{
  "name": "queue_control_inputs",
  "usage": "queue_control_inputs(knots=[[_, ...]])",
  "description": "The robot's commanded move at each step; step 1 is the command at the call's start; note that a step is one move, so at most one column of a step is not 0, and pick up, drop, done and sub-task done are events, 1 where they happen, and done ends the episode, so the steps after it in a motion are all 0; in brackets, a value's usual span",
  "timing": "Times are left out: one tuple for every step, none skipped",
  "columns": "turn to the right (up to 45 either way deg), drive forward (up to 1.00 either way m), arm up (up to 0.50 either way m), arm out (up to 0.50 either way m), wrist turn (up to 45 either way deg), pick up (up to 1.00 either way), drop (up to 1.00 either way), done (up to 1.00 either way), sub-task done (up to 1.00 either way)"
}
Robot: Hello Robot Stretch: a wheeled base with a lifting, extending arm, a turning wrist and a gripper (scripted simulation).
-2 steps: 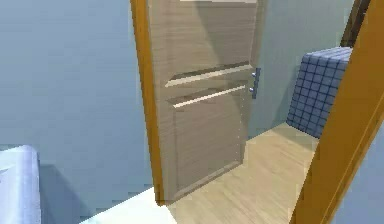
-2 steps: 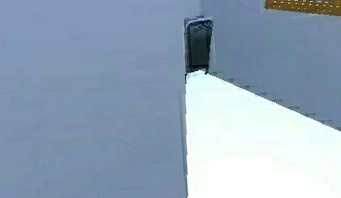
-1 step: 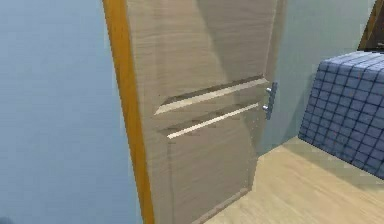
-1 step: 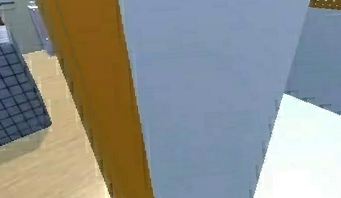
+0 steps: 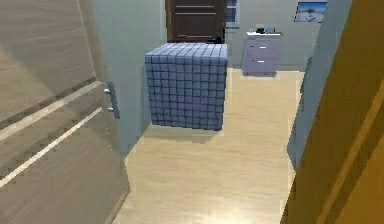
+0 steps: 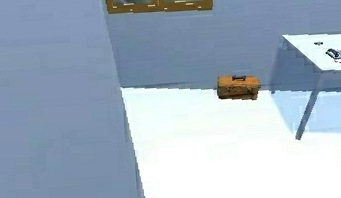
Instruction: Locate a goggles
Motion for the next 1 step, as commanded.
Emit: queue_control_inputs(knots=[[18.0, 0.0, 0.0, 0.0, 0.0, 0.0, 0.0, 0.0, 0.0]])
